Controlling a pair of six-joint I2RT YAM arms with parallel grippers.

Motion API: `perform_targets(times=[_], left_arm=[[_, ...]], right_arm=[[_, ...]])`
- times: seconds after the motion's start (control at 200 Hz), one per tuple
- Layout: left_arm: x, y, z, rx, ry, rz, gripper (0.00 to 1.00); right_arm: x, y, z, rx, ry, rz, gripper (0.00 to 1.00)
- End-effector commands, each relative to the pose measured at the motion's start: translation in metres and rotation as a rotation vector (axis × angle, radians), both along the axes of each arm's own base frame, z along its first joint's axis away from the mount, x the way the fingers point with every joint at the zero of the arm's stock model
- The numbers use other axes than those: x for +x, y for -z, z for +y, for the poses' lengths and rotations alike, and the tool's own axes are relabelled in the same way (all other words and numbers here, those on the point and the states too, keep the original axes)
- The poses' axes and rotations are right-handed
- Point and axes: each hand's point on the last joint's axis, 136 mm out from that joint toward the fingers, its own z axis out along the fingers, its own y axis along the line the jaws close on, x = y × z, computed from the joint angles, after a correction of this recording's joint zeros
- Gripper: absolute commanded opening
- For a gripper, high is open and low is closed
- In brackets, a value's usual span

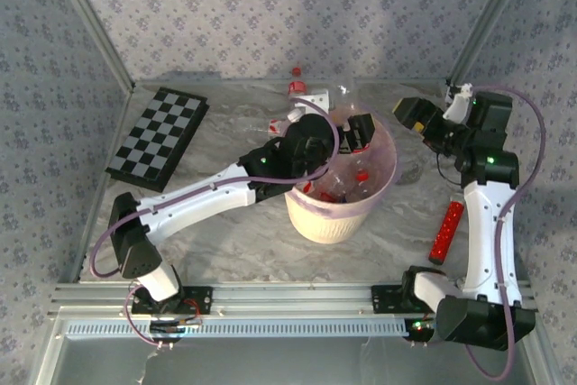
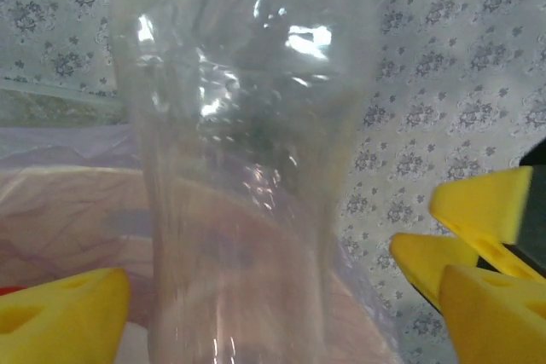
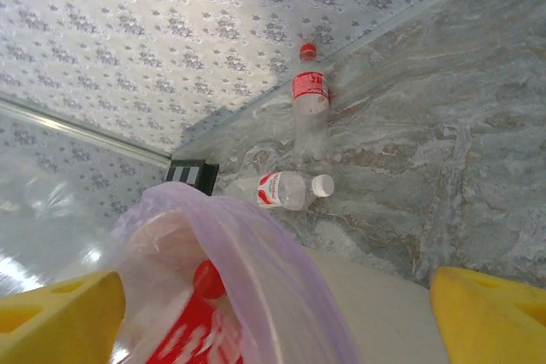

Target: Put the plastic bottles in the bin

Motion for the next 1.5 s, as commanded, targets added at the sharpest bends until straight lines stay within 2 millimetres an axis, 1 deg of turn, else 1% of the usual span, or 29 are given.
perform_targets(times=[0.0,0.035,0.075,0.185,0.23,0.26,0.34,0.385,0.395,0.43,0.47,0.545,0.64,0.775,0.91,1.015,1.11,1.23,1.31,1.389,1.439,1.494], left_arm=[[-0.001,-0.016,0.014,0.071,-0.018,-0.056,0.97],[-0.001,-0.02,0.019,0.08,-0.029,-0.07,0.96],[0.0,-0.025,0.027,0.09,-0.052,-0.091,0.92],[0.005,-0.042,0.045,0.116,-0.093,-0.137,0.78],[0.008,-0.048,0.051,0.117,-0.094,-0.141,0.73],[0.011,-0.051,0.057,0.118,-0.098,-0.138,0.69],[0.018,-0.055,0.074,0.106,-0.117,-0.119,0.61],[0.021,-0.057,0.086,0.1,-0.133,-0.114,0.57],[0.022,-0.057,0.088,0.098,-0.137,-0.113,0.56],[0.024,-0.056,0.098,0.097,-0.152,-0.108,0.54],[0.026,-0.055,0.108,0.091,-0.171,-0.1,0.51],[0.032,-0.048,0.126,0.069,-0.193,-0.07,0.49],[0.039,-0.041,0.152,0.039,-0.225,-0.037,0.47],[0.042,-0.032,0.193,0.046,-0.301,-0.016,0.46],[0.042,-0.015,0.234,0.071,-0.383,0.018,0.45],[0.042,0.001,0.258,0.079,-0.434,0.052,0.44],[0.043,0.014,0.269,0.073,-0.459,0.084,0.43],[0.049,0.025,0.271,0.072,-0.469,0.105,0.43],[0.055,0.032,0.266,0.084,-0.464,0.121,0.43],[0.062,0.044,0.26,0.103,-0.45,0.148,0.44],[0.066,0.055,0.256,0.124,-0.439,0.174,0.47],[0.07,0.066,0.255,0.148,-0.437,0.204,0.52]], right_arm=[[0.001,-0.025,0.007,-0.115,-0.02,-0.082,0.95],[0.002,-0.027,0.011,-0.139,-0.034,-0.092,0.96],[0.002,-0.031,0.016,-0.163,-0.05,-0.106,0.96],[0.005,-0.047,0.037,-0.236,-0.122,-0.166,0.95],[0.006,-0.053,0.048,-0.27,-0.152,-0.191,0.93],[0.007,-0.056,0.055,-0.292,-0.172,-0.2,0.89],[0.01,-0.056,0.075,-0.344,-0.23,-0.195,0.79],[0.011,-0.052,0.087,-0.367,-0.263,-0.188,0.7],[0.011,-0.052,0.089,-0.371,-0.272,-0.19,0.67],[0.012,-0.048,0.097,-0.382,-0.296,-0.184,0.59],[0.013,-0.043,0.106,-0.39,-0.324,-0.177,0.54],[0.014,-0.032,0.123,-0.397,-0.37,-0.158,0.47],[0.016,-0.017,0.14,-0.413,-0.418,-0.132,0.46],[0.017,0.012,0.15,-0.449,-0.451,-0.069,0.46],[0.004,0.047,0.157,-0.444,-0.501,0.008,0.46],[-0.009,0.07,0.158,-0.427,-0.516,0.066,0.44],[-0.019,0.082,0.158,-0.398,-0.52,0.097,0.44],[-0.02,0.087,0.152,-0.414,-0.497,0.112,0.44],[-0.018,0.083,0.15,-0.433,-0.49,0.112,0.44],[-0.018,0.079,0.148,-0.45,-0.486,0.102,0.44],[-0.019,0.075,0.147,-0.458,-0.487,0.098,0.44],[-0.021,0.062,0.147,-0.445,-0.492,0.073,0.45]])
